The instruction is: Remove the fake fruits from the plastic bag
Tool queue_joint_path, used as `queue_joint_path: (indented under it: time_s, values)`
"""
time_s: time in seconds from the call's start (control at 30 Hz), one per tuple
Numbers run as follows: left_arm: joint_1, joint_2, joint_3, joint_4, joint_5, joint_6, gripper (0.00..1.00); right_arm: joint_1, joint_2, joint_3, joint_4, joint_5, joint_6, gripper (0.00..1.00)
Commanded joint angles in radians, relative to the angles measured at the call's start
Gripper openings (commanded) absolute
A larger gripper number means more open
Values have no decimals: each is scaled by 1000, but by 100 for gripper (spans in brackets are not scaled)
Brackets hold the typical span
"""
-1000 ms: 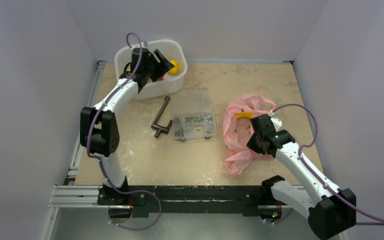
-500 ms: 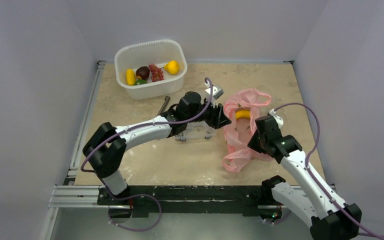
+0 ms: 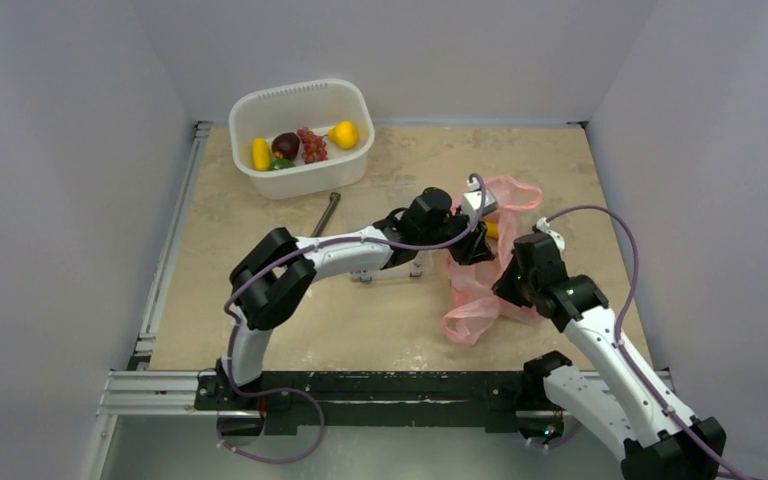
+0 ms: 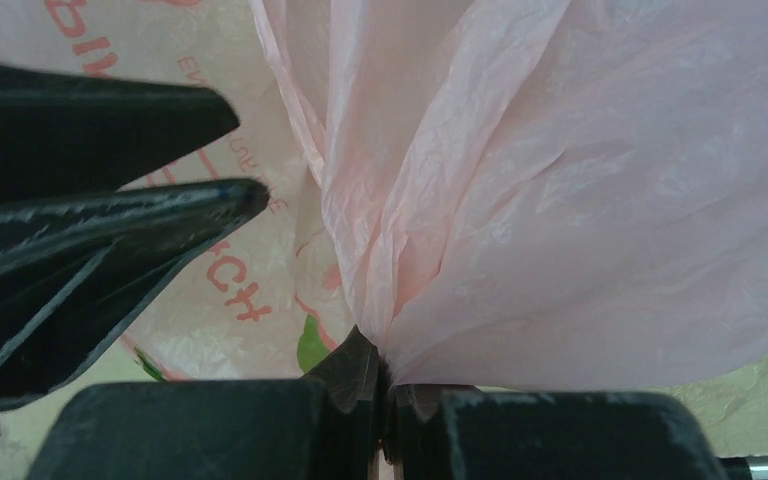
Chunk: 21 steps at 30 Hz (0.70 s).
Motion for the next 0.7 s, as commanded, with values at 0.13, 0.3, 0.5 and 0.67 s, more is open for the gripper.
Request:
queue_joint_path:
  time_s: [0.13, 0.3, 0.5, 0.67]
  values:
    - [-20, 133, 197, -181, -271, 61, 31, 3, -26, -46, 75, -142, -60, 0]
    - [-20, 150, 189, -181, -369, 32, 36, 2, -34, -55, 24, -190, -57, 0]
    - [-25, 156, 178, -178, -435, 37, 45, 4, -50, -47, -79, -274, -66, 0]
    - [-29, 187, 215, -203, -433, 25, 49, 4, -63, 12, -167, -271, -80, 0]
